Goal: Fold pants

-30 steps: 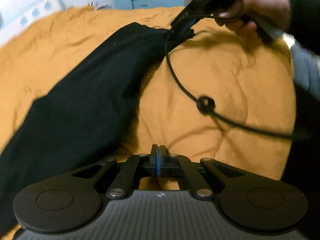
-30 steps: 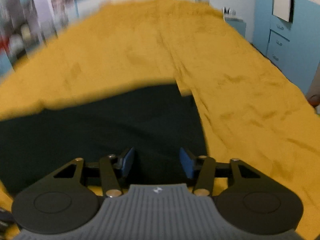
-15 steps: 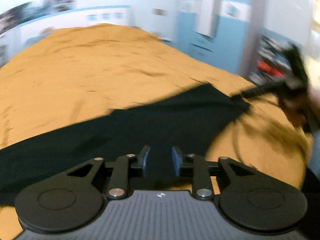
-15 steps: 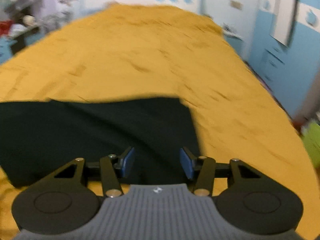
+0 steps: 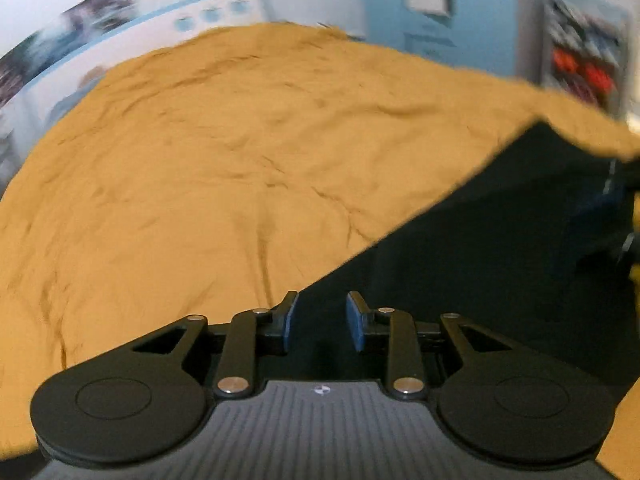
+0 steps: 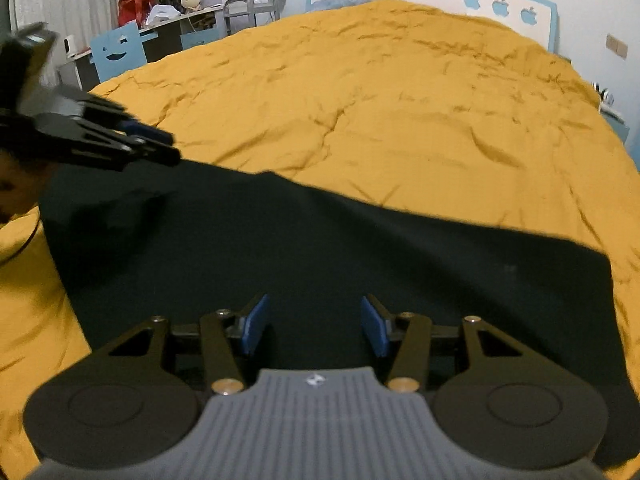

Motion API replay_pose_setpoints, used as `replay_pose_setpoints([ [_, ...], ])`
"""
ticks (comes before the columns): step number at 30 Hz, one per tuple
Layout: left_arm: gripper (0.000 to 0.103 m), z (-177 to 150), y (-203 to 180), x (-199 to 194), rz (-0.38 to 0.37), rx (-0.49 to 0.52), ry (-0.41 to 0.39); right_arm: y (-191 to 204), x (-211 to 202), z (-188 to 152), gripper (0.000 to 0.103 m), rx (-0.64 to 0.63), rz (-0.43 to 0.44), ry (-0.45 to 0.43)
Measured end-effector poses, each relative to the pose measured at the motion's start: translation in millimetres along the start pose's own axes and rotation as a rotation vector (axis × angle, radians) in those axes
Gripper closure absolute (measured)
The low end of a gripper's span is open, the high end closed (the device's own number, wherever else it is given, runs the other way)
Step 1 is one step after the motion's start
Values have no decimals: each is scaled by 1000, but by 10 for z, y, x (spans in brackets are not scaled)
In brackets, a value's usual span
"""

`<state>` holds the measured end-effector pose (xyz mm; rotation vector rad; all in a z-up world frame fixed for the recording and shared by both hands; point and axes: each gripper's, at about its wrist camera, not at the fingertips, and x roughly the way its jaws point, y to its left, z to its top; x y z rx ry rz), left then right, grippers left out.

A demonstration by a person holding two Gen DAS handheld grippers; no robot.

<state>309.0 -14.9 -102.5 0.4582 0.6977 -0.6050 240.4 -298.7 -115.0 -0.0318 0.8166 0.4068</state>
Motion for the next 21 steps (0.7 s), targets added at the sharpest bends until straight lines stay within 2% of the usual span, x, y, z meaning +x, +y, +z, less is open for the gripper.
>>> replay_pose_setpoints([
  [5,69,-101,-12,267,-12,120,69,-139,-106,-80,53,18,32,-7],
  [9,69,-170,67,362,-30,155,98,-206,-28,-84,52,14,48,-6],
  [10,78,-170,80,360,-43,152,109,-209,-15,-90,51,16,52,-5],
  [11,103,-170,91,345,-65,147,118,-201,-4,-74,51,18,54,-4],
  [15,103,-171,38,296,-57,212,109,-205,64,-76,50,31,58,-1],
  [21,103,-113,283,289,-31,112,46,-176,51,-96,49,34,57,1],
])
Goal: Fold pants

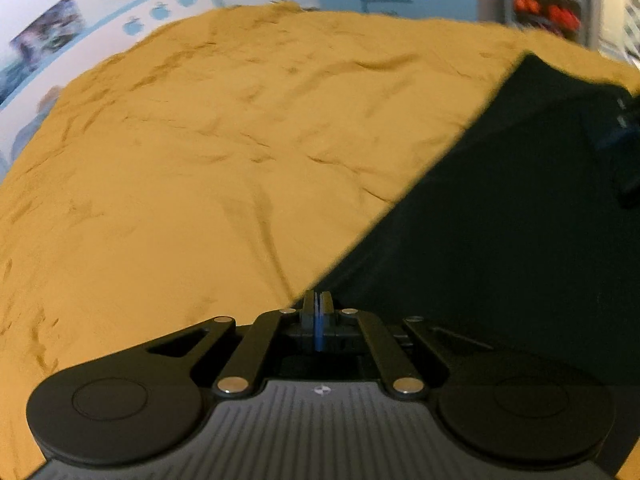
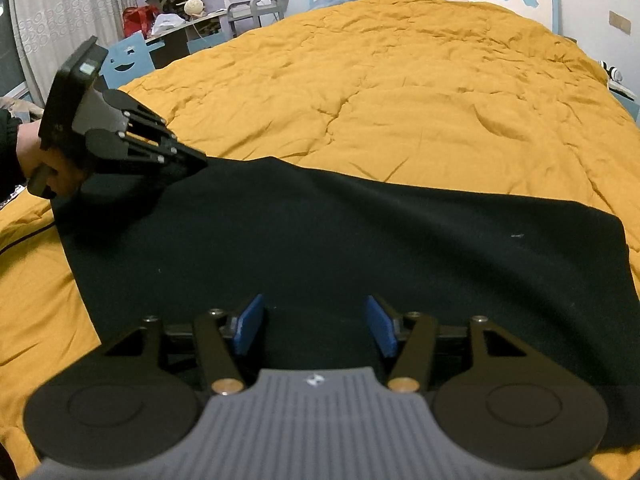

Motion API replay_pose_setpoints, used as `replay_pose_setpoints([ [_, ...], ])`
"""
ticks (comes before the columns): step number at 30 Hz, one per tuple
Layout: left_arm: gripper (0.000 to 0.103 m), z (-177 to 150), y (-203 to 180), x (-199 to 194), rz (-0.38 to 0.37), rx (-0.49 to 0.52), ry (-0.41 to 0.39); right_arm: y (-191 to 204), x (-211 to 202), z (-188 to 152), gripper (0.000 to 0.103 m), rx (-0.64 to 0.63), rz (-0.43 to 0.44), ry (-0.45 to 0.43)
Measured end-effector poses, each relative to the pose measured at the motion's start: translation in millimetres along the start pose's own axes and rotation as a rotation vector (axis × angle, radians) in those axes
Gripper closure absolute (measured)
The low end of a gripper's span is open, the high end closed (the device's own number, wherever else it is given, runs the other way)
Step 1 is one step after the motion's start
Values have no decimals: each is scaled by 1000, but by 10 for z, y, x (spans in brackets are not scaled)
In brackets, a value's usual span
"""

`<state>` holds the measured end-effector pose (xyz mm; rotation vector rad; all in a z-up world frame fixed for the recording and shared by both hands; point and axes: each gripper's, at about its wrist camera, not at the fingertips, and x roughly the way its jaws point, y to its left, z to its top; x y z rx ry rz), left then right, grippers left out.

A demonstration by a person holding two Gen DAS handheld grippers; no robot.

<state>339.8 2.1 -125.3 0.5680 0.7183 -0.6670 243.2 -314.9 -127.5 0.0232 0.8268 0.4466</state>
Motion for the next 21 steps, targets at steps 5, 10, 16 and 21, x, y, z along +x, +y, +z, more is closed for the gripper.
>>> replay_pose_setpoints([
  [5,103,1,175,85,70,-78,21,14,15,7,49,1,-5,12],
  [10,103,-59,303,111,221,-172,16,51,84,-13,48,-16,-38,59],
  [16,64,-386,750,-790,349,-556,-127,133,-97,-16,48,6,-41,-8],
  [21,43,-1037,942,-1518,398,-766,-130,470,-38,33,48,0,6,-53],
])
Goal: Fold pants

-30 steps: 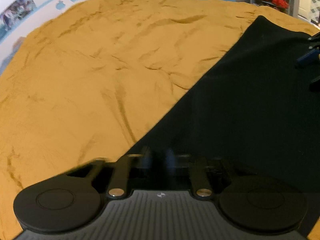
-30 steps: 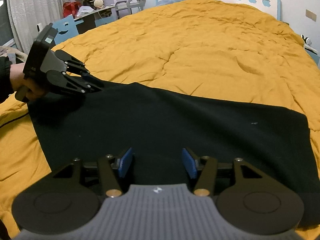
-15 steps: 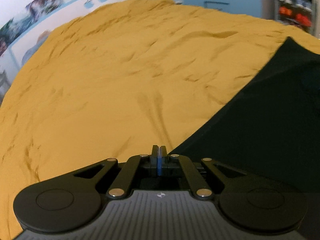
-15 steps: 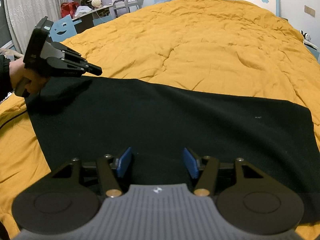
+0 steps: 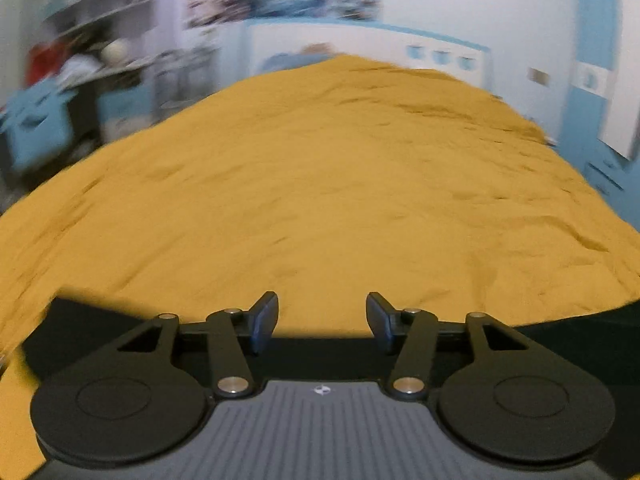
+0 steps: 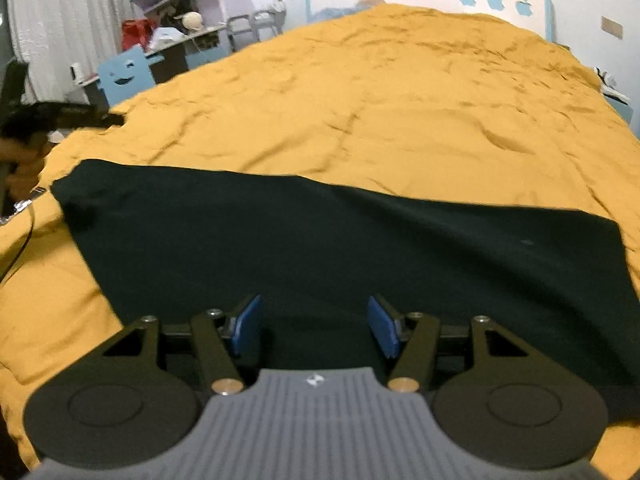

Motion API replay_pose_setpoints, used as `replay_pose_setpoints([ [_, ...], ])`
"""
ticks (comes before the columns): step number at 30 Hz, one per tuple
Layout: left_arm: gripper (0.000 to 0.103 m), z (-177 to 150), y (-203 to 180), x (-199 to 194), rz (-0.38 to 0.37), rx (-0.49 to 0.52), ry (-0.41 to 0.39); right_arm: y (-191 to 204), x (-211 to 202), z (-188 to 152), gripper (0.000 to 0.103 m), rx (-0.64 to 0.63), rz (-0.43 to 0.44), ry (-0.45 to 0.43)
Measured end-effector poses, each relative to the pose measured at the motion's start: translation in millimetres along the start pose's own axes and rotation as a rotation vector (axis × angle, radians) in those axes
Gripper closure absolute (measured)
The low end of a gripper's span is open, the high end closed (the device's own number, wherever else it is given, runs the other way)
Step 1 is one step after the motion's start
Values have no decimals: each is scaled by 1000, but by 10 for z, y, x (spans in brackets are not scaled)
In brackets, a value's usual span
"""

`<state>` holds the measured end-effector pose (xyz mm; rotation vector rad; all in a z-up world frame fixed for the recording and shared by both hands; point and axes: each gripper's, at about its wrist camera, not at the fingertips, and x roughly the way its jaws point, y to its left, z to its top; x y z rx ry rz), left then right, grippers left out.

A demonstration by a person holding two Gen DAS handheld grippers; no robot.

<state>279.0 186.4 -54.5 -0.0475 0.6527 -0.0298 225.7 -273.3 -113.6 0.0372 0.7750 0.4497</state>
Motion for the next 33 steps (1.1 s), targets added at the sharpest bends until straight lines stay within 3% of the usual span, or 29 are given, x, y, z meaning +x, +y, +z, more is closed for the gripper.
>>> replay_pose_setpoints([
  [3,43,-183,479,-174,76,-100,40,371,176,121,48,-37,8,-6],
  [12,40,-514,1611,-132,120,-512,121,1674,837,519,48,-172,127,7],
  [16,38,-637,1873,-51,50,-634,98,2033,1127,603,51,-210,131,34],
  [20,37,-671,2087,109,18,-735,64,2207,1467,679,57,-175,108,62],
  [23,34,-697,2221,142,3,-827,18,2248,1547,712,57,-135,123,43],
  [27,34,-808,2373,300,-9,-925,16,2351,1656,705,57,-127,122,34],
  [33,33,-846,2489,476,-26,-1029,-40,2362,1761,596,56,-92,82,-18],
])
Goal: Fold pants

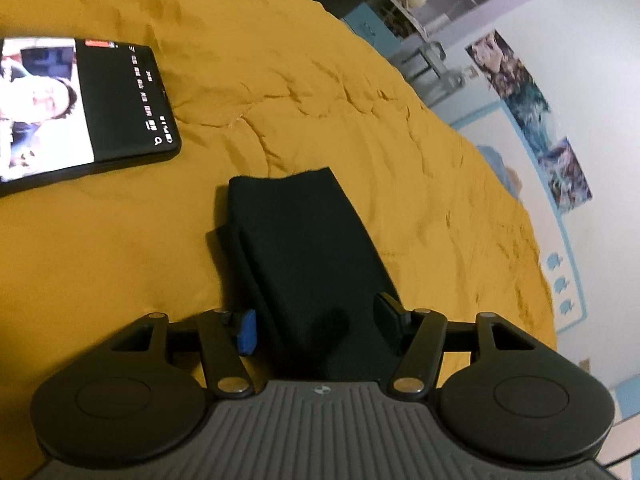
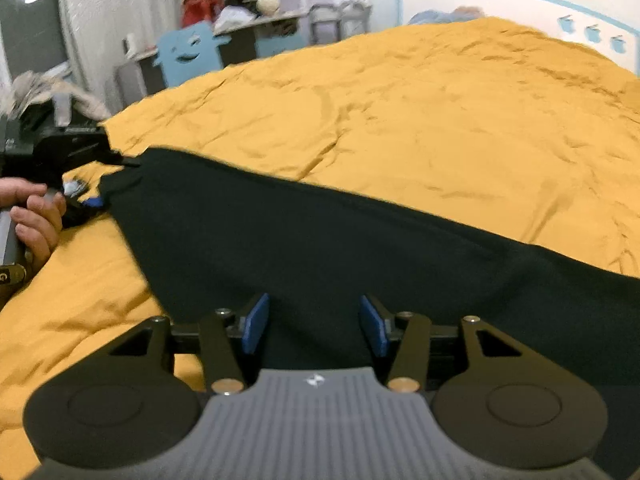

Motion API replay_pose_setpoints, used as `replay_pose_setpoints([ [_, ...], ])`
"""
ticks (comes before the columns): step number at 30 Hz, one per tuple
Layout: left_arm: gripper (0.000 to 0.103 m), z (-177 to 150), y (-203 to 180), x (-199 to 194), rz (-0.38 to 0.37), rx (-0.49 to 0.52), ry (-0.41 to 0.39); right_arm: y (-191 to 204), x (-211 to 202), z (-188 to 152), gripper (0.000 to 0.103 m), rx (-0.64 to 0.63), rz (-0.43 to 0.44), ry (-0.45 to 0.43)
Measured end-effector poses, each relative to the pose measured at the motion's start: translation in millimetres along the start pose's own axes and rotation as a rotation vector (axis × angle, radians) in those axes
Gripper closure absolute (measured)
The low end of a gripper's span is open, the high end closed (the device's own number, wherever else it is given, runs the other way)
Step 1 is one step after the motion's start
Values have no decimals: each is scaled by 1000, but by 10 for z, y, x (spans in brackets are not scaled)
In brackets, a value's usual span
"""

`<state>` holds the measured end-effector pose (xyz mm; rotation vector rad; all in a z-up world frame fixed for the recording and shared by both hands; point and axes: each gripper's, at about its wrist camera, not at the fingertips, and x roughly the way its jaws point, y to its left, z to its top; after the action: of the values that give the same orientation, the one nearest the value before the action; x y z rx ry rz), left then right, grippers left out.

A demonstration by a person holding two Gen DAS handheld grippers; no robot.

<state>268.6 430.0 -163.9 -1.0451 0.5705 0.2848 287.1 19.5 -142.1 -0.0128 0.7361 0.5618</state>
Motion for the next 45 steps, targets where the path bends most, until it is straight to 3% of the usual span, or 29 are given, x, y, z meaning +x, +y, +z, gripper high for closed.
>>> replay_pose_setpoints([
  [5,34,29,46,83,-27,-54,-31,128,144,-205,53,-88,-41,16],
  [8,34,-9,12,90,-11,-9,-36,105,114,-31,53,-59,-33,53],
  [10,35,-34,0,87,-9,22,-42,92,23,78,56,-12,0,13],
  [15,46,-51,23,62,-2,24,-49,307,44,196,56,-56,1,-82],
  [18,64,-40,68,41,-23,2,-45,381,235,185,56,-37,-16,-60],
  [20,89,-35,79,54,-27,-12,-37,451,441,101,55,-70,-37,17],
  [22,96,-36,27,45,-35,2,-42,514,495,32,54,-101,-59,14],
  [26,97,-92,-225,-132,-78,119,-127,443,458,36,54,-64,-34,-4],
  [30,98,-173,-544,-320,-135,230,-163,213,266,70,54,63,17,-43],
  [34,98,-397,-990,-497,-193,409,-183,34,18,92,54,155,21,-101],
  [37,98,-701,-1363,-602,-224,587,-185,-95,-182,82,54,183,-1,-136],
  [41,97,-1349,-1828,-675,-250,893,-184,-329,-485,33,54,225,-58,-185],
  [45,97,-2079,-2043,-566,-290,1109,-106,-603,-734,-64,54,290,-109,-216],
])
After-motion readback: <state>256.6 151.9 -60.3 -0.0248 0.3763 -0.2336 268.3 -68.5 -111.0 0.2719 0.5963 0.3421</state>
